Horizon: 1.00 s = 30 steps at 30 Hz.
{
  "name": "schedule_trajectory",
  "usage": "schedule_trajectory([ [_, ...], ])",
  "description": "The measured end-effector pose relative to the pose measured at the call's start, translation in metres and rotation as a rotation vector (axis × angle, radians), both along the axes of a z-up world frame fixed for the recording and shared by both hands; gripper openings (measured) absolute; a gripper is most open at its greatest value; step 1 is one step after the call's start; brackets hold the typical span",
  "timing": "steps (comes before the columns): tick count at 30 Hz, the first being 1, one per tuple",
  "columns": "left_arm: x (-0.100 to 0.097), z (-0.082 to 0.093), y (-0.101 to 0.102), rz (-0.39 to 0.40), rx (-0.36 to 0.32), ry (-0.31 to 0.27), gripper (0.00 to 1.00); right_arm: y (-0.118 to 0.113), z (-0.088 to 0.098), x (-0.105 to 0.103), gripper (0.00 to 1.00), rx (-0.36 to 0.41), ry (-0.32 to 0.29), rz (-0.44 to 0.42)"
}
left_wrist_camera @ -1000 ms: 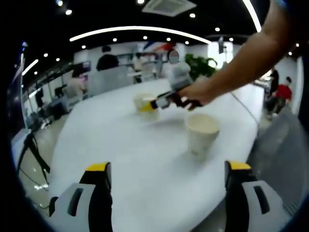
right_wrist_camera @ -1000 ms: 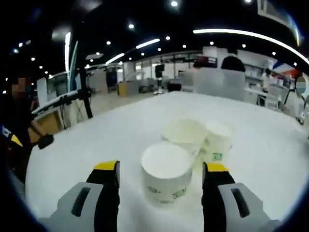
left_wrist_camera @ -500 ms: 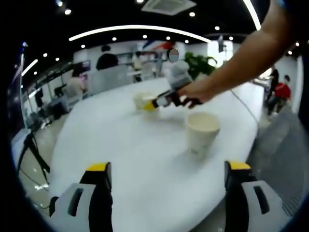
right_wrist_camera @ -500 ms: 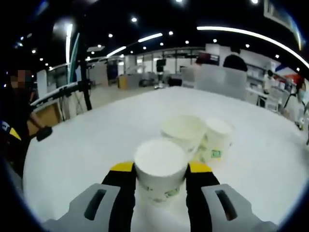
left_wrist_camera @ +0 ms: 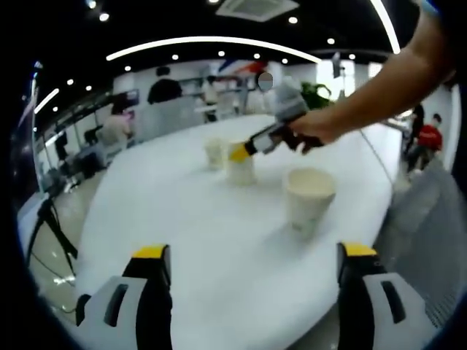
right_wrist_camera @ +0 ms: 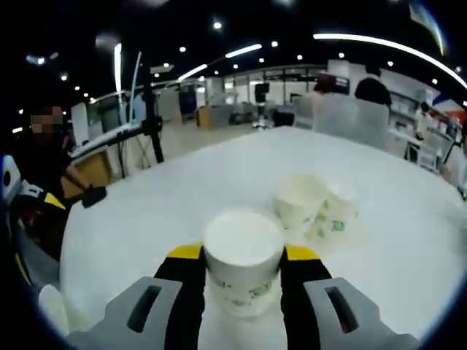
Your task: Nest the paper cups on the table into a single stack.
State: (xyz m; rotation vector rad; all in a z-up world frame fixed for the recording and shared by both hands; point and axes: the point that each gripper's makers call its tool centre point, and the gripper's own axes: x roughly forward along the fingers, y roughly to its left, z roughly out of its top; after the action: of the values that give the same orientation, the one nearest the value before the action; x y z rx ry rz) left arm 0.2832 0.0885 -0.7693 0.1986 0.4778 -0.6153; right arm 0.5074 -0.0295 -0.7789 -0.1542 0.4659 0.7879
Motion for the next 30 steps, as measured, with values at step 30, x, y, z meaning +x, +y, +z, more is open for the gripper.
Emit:
schedule_trajectory([
  [30, -0.003, 0.002, -0.004, -0.024, 0.001, 0.008, 0.92, -0.021, 0.122, -0.014, 0.37, 0.063, -0.115, 0.009],
])
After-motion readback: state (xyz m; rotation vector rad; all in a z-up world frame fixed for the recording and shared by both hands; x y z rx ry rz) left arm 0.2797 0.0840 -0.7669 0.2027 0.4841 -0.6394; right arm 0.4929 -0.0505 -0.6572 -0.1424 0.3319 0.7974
